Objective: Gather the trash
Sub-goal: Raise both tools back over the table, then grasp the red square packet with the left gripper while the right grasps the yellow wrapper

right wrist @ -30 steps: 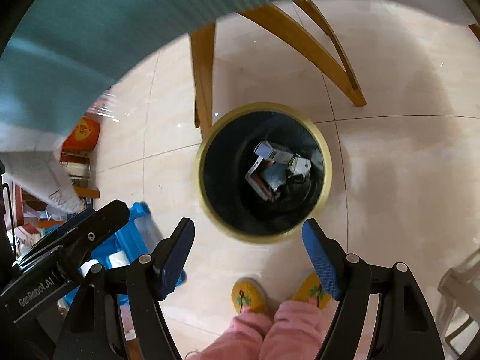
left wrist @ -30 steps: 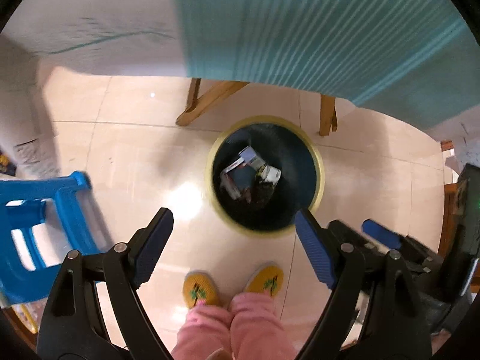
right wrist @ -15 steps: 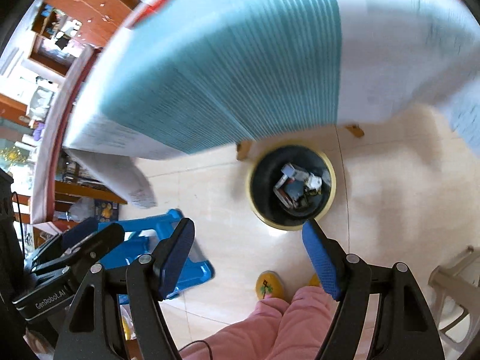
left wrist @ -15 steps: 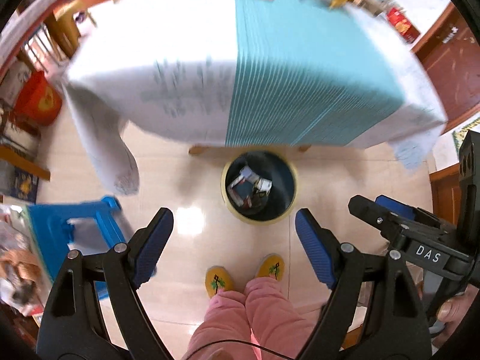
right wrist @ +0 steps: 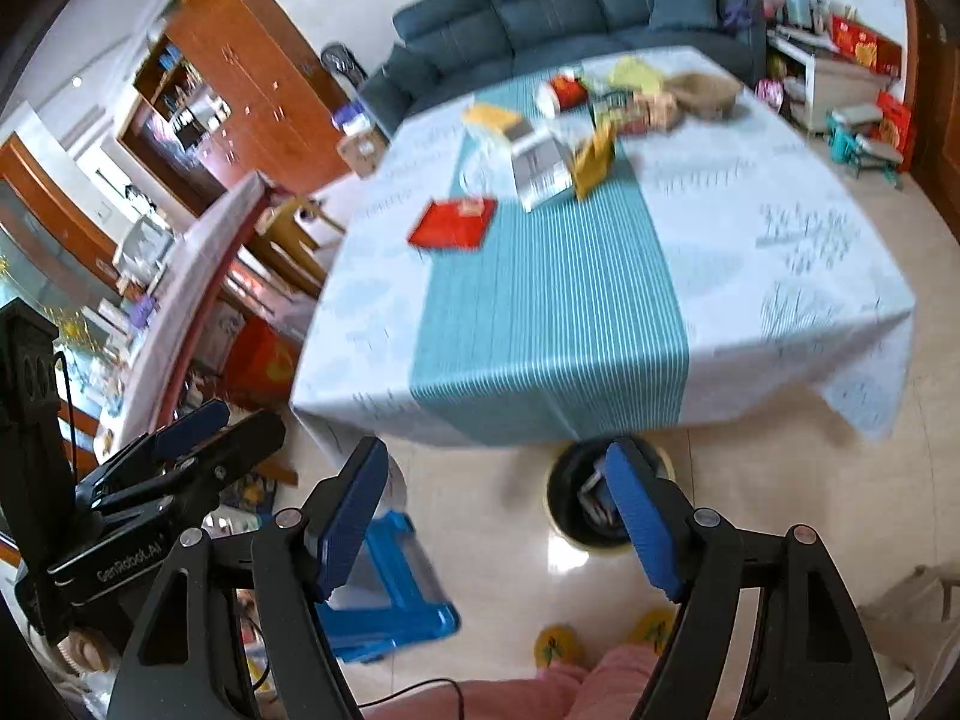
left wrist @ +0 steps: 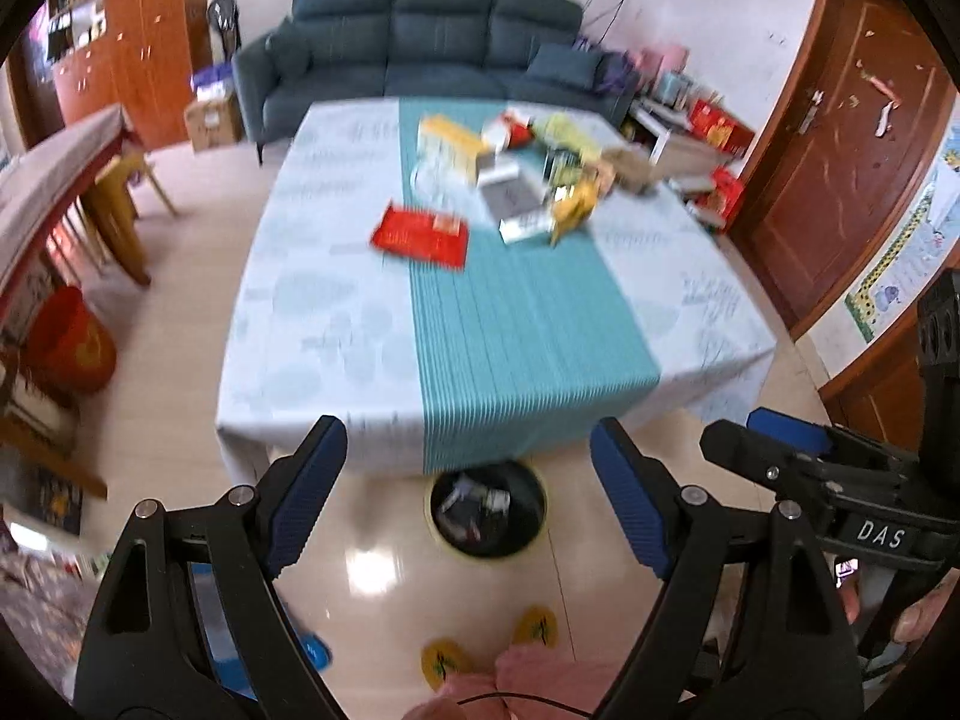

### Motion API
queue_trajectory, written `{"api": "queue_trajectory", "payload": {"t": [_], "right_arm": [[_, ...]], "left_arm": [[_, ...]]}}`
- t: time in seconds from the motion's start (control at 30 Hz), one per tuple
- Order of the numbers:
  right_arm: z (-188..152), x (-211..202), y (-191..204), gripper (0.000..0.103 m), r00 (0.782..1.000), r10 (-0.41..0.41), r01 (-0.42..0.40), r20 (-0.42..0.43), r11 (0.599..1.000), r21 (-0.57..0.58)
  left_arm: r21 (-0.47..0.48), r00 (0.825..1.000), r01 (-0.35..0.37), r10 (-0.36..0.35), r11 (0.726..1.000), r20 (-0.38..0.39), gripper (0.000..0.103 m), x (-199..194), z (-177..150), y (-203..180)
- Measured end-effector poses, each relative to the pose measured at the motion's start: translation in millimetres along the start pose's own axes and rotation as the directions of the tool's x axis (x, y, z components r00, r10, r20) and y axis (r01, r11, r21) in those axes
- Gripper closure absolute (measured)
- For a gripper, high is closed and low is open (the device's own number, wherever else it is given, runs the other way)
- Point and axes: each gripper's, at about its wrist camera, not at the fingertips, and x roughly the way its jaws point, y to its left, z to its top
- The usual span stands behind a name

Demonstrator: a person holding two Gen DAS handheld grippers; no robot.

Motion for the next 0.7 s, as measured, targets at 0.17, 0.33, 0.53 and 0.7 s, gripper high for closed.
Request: {"api": "queue_trajectory", "payload": {"t": [0.17,0.33,0.53,0.7], "right_arm": [[19.9,-8.6,7.1,0.027,0.999,-0.022,0.023,0.045,1.000,-0.010],[43.7,0.0,3.3,0.027,0.997,-0.053,0.054,0.063,0.998,-0.023],[90.8,30.5,-12.9,0.027,0.997,-0.058,0.061,0.053,0.996,-0.060],[149.6,85.1,-44.2,0.027,0.999,-0.024,0.023,-0.023,0.998,-0.060]], "left_arm": [[0.008,0.999,0.000,0.000,1.000,0.051,0.022,-15.2,29.4,-3.1],[0.000,0.999,-0.019,0.019,1.000,0.041,0.022,-10.7,53.3,-0.3],[-0.087,0.997,-0.003,-0.004,0.996,-0.078,0.035,40.4,75.9,18.8],[-0.262,0.989,-0.029,-0.010,0.965,-0.148,0.035,98.5,96.6,46.0]]}}
